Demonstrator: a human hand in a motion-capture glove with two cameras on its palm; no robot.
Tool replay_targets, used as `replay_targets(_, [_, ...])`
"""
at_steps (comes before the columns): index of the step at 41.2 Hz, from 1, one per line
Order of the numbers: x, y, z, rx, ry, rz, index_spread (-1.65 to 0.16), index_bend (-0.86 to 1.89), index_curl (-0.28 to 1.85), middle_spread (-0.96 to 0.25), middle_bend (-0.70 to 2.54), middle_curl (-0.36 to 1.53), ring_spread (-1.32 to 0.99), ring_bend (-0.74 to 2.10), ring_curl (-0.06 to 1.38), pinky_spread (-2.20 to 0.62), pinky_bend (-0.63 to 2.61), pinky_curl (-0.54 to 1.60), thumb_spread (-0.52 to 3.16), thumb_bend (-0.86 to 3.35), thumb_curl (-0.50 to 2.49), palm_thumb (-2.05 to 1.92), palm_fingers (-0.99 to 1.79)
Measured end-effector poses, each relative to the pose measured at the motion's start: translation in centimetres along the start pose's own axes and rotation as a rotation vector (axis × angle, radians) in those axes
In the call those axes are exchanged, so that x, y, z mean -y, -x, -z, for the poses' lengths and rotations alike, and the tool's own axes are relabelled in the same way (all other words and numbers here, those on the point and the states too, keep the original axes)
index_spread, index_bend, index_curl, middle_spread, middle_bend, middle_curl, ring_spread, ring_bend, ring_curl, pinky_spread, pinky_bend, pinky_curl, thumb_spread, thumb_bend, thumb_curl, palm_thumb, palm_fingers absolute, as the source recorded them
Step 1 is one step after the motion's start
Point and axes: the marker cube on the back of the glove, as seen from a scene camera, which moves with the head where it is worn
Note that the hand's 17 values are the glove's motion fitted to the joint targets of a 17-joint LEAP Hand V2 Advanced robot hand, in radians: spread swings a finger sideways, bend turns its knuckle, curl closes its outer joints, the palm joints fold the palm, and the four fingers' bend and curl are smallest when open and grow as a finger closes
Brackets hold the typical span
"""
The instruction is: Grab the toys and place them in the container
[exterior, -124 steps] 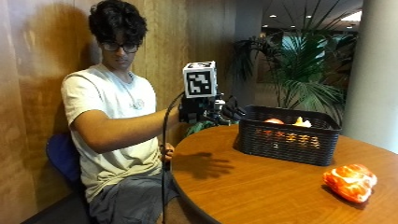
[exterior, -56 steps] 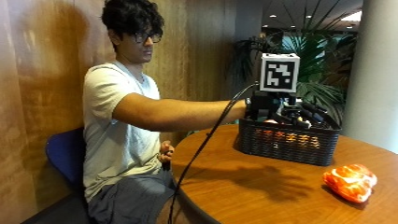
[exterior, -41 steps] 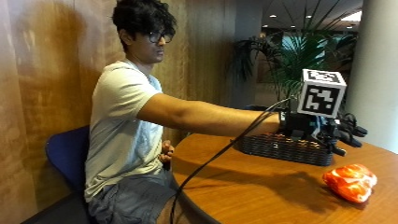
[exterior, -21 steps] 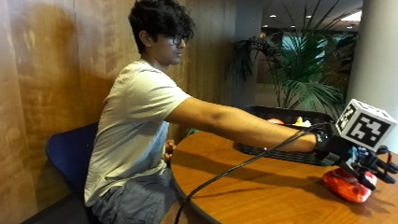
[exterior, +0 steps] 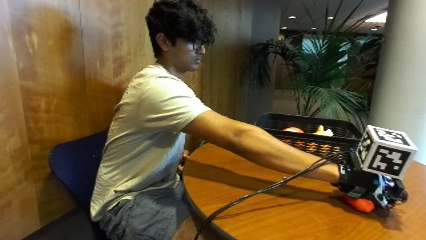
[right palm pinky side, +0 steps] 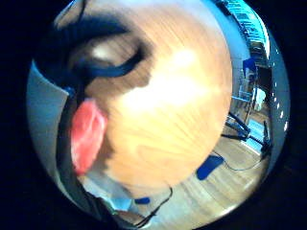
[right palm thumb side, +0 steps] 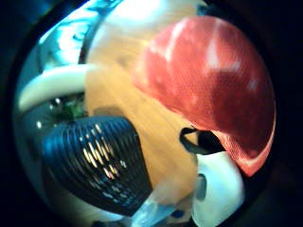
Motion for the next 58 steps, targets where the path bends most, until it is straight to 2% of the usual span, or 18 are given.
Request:
replay_targets(1, [-0.1, 0.1, 0.0, -0.002, -0.032, 0.009, -0.34, 0.15, 0.08, -0.10, 0.44, 0.35, -0.12, 0.70, 0.34, -0.12, 1.01, 0.33, 1.39, 0.09, 0.45, 0.50, 0.43])
replay_targets(2, [-0.3, 0.3, 0.1, -0.013, -0.060, 0.018, -0.34, 0.15, 0.08, -0.13, 0.47, 0.36, -0.17, 0.83, 0.38, -0.18, 1.09, 0.35, 1.37, 0.13, 0.48, 0.58, 0.67])
replay_targets(5, [-1.0, 0.8, 0.3, -0.065, -0.123, 0.051, -0.33, 0.17, 0.08, -0.18, 0.54, 0.39, -0.26, 0.98, 0.41, -0.24, 1.16, 0.35, 1.27, 0.16, 0.54, 0.69, 0.94])
replay_targets(7, [-1.7, 1.2, 0.7, -0.076, -0.152, 0.074, -0.34, 0.22, 0.09, -0.21, 0.62, 0.43, -0.29, 1.08, 0.45, -0.27, 1.20, 0.37, 1.21, 0.17, 0.58, 0.73, 1.09])
replay_targets(10, [-2.9, 1.9, 1.6, -0.054, -0.187, 0.092, -0.38, 0.32, 0.11, -0.25, 0.78, 0.52, -0.34, 1.22, 0.53, -0.31, 1.17, 0.41, 1.16, 0.21, 0.64, 0.80, 1.18])
replay_targets(18, [-7.1, 3.9, 7.4, -0.011, -0.297, 0.151, -0.45, 0.56, 0.17, -0.34, 1.07, 0.71, -0.40, 1.40, 0.66, -0.37, 1.18, 0.47, 1.02, 0.26, 0.78, 0.86, 1.09])
replay_targets(31, [-16.4, 7.5, 16.4, 0.074, -0.393, 0.296, -0.53, 0.83, 0.27, -0.42, 1.25, 0.92, -0.44, 1.52, 0.76, -0.41, 1.26, 0.56, 0.81, 0.31, 0.99, 0.84, 0.92])
replay_targets(41, [-20.3, 9.8, 17.6, 0.093, -0.401, 0.361, -0.57, 0.98, 0.36, -0.45, 1.31, 1.04, -0.45, 1.59, 0.80, -0.42, 1.34, 0.62, 0.69, 0.34, 1.13, 0.80, 0.80])
replay_targets(58, [-23.7, 17.3, 19.6, 0.091, -0.404, 0.450, -0.58, 1.12, 0.55, -0.47, 1.37, 1.16, -0.45, 1.70, 0.85, -0.42, 1.46, 0.69, 0.55, 0.38, 1.33, 0.71, 0.63])
